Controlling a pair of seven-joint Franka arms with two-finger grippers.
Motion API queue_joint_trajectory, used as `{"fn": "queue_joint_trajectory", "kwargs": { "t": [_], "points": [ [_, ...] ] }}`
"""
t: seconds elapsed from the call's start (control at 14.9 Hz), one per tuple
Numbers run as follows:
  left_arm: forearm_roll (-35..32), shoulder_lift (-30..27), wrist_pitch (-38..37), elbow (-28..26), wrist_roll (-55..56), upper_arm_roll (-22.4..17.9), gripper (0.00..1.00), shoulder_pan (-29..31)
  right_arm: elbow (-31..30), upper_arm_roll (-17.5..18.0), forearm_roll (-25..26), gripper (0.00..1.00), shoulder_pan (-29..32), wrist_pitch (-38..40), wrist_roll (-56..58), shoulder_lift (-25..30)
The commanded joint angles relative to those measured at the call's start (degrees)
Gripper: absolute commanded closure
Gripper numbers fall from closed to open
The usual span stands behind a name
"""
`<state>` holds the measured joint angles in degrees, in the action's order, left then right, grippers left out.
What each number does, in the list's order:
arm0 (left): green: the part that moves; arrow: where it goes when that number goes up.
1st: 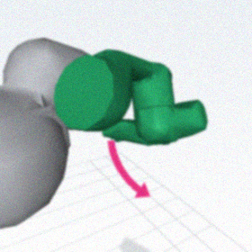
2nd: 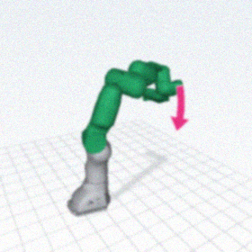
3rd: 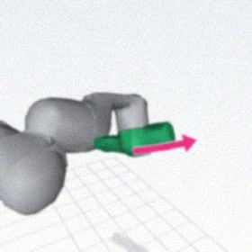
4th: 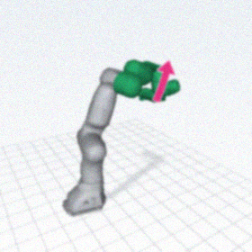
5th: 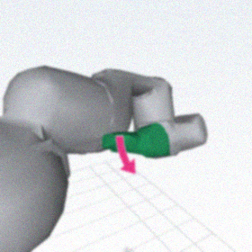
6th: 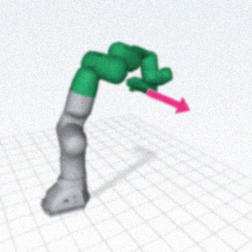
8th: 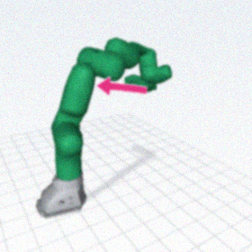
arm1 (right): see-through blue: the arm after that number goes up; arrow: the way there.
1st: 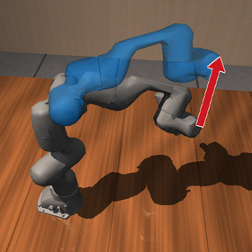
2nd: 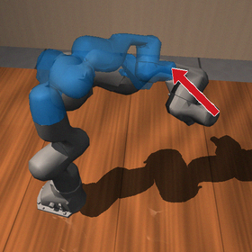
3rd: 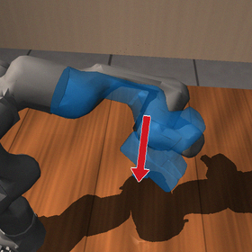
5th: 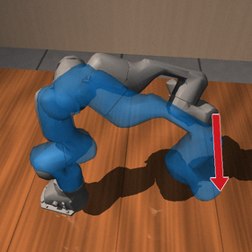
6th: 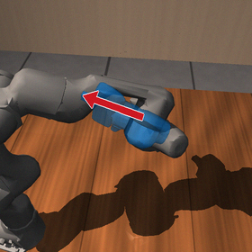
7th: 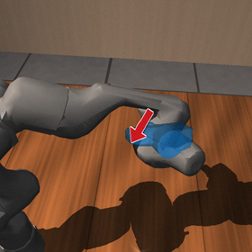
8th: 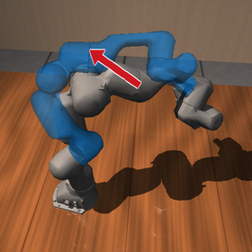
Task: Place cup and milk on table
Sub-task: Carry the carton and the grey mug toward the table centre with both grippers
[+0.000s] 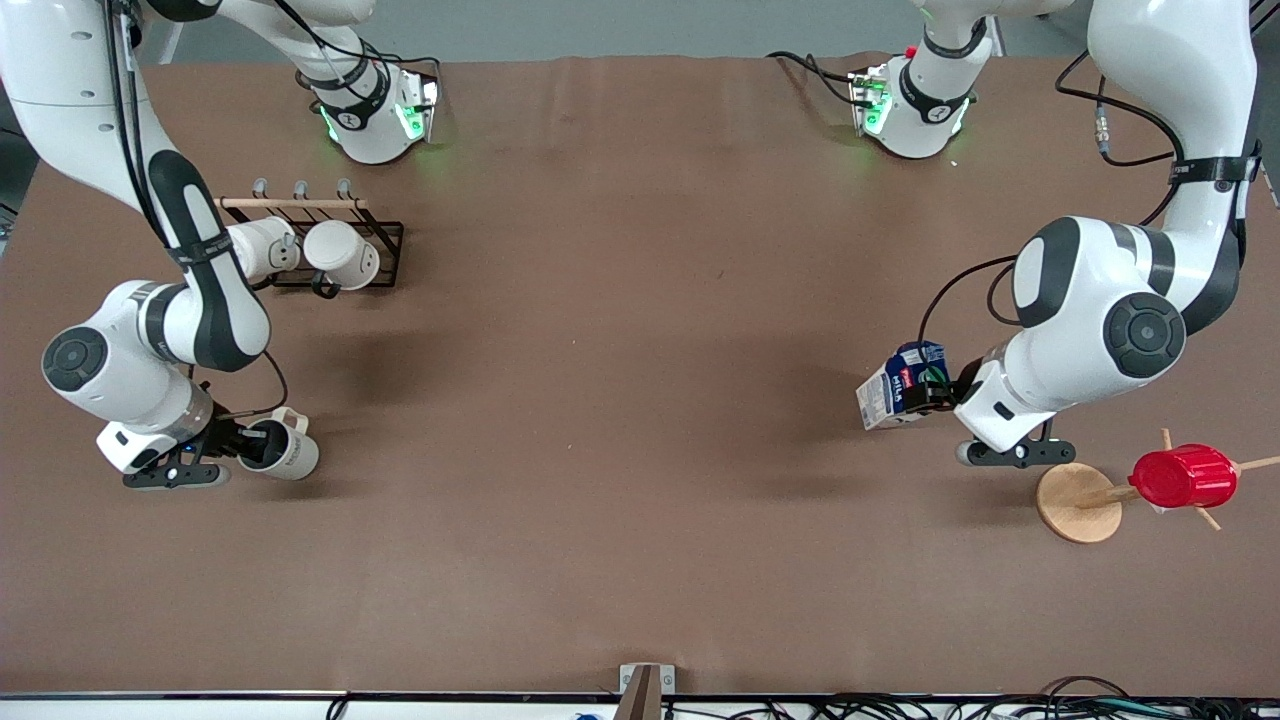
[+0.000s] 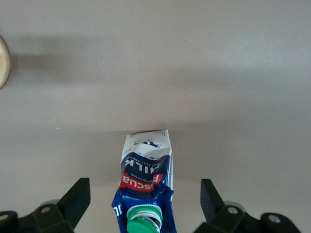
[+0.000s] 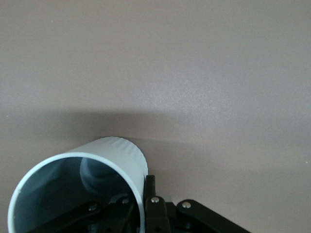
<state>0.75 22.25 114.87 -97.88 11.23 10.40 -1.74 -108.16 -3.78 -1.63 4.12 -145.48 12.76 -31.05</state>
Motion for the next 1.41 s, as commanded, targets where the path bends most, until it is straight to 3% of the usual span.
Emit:
{"fn": "queue_joint_trajectory", "kwargs": {
  "t": [0.0, 0.07, 0.2, 0.34, 0.4, 0.54, 0.67, 0.94, 1.08, 1.34],
  "points": [
    [-1.1, -1.68, 0.53, -3.62, 0.73, 0.41, 0.0, 0.16, -0.47, 0.7, -0.57, 1.0, -1.56, 5.95, 0.51, 3.87],
    [-1.1, -1.68, 0.53, -4.24, 0.73, 0.41, 0.0, 0.16, -0.12, 1.22, -0.65, 1.0, -2.0, 10.87, 0.25, 6.5],
    [-1.1, -1.68, 0.53, -5.03, 0.73, 0.5, 0.0, 0.16, 2.33, 6.91, -0.66, 1.0, -2.45, 18.97, -3.24, 9.77],
    [-1.01, -1.68, 0.53, -5.74, 0.9, 0.85, 0.0, 0.16, 3.48, 13.06, 0.22, 1.0, -3.67, 20.93, -11.92, 11.27],
    [-1.01, -1.77, 0.53, -6.17, 0.9, 0.94, 0.13, 0.25, 3.66, 16.31, 0.4, 1.0, -4.37, 20.59, -17.54, 11.36],
    [-1.01, -2.29, 0.44, -5.92, 0.99, 1.03, 0.58, 0.51, 5.84, 21.42, 3.89, 1.0, -7.44, 19.97, -29.57, 10.66],
    [-1.01, -2.91, 0.17, -5.48, 0.82, 1.12, 0.75, 0.42, 10.76, 23.28, 11.0, 1.0, -12.35, 19.88, -43.46, 5.41],
    [-0.93, -2.65, -0.18, -0.92, 2.47, 1.56, 0.9, -2.29, 18.24, 23.9, 17.0, 1.0, -20.71, 16.21, -56.77, -5.05],
    [-1.19, -1.43, -0.09, 1.89, 7.9, 1.65, 0.9, -5.88, 18.6, 23.9, 19.28, 1.0, -22.21, 11.12, -58.63, -7.7],
    [-1.19, 7.53, -0.18, 14.45, 17.4, 1.47, 0.88, -13.88, 20.09, 23.9, 21.93, 1.0, -25.73, 9.42, -61.53, -10.96]
  ]
}}
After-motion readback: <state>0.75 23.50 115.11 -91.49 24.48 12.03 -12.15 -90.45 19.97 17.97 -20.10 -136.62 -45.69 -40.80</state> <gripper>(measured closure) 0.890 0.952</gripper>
